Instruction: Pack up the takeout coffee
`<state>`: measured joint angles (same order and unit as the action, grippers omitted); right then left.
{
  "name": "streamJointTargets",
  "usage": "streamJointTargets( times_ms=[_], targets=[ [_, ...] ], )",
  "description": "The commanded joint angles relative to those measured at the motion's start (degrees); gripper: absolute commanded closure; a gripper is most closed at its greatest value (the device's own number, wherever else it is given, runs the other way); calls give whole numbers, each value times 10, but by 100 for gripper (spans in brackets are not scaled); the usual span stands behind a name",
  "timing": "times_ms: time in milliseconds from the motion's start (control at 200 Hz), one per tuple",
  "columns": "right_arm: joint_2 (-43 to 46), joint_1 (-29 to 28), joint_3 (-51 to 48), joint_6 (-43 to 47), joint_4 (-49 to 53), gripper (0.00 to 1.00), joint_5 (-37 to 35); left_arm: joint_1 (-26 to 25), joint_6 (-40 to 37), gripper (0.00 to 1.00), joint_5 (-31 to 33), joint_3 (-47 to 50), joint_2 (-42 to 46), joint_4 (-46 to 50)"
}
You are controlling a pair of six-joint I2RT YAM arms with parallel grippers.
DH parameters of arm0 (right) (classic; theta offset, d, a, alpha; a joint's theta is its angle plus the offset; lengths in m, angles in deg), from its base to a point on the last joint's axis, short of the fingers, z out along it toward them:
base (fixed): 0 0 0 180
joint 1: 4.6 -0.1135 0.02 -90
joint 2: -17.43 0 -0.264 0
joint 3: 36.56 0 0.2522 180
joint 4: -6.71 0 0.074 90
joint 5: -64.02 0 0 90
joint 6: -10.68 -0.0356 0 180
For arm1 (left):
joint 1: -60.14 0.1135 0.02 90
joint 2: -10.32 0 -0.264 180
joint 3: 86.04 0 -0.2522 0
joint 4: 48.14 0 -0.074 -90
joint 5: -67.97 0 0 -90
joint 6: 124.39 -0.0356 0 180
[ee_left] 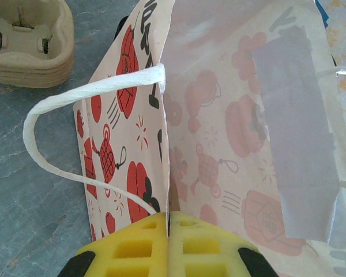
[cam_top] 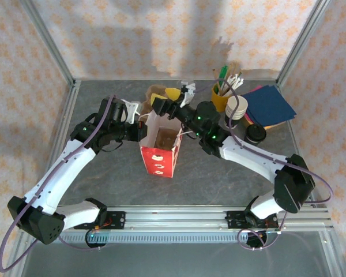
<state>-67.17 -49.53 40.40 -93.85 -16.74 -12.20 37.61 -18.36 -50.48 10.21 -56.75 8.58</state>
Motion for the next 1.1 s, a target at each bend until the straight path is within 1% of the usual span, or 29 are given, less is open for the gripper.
streamJointTargets(
  times_ms=[0, 180, 435, 561, 761, 886, 941, 981, 1096],
  targets=[
    [-25, 4, 32, -23, -47, 21, -10, -4, -21, 100, -14, -15, 9, 7],
    [-55, 7, 64, -38, -53, 21, -8, -4, -29, 100, -23, -17, 9, 9],
    [-91, 12, 126, -11, -53, 20, -26, -4, -45, 100, -21, -24, 11, 25],
    [-99, 17, 156, -1, -39, 18, -44, -4, -47, 100, -20, -27, 13, 28],
    [-107, 24, 186, 3, -33, 17, -63, -4, -52, 100, -19, -28, 17, 31],
    [-109, 26, 194, 5, -31, 16, -56, -4, -49, 100, -13, -31, 18, 31],
    [-110, 27, 209, 3, -5, 15, -40, -4, -45, 100, -13, -32, 18, 28],
    [-110, 30, 232, 3, 42, 15, -31, -4, -41, 100, -13, -33, 17, 27],
    [-116, 32, 323, -3, 236, 14, -33, -4, -26, 100, -11, -37, 17, 20]
  ],
)
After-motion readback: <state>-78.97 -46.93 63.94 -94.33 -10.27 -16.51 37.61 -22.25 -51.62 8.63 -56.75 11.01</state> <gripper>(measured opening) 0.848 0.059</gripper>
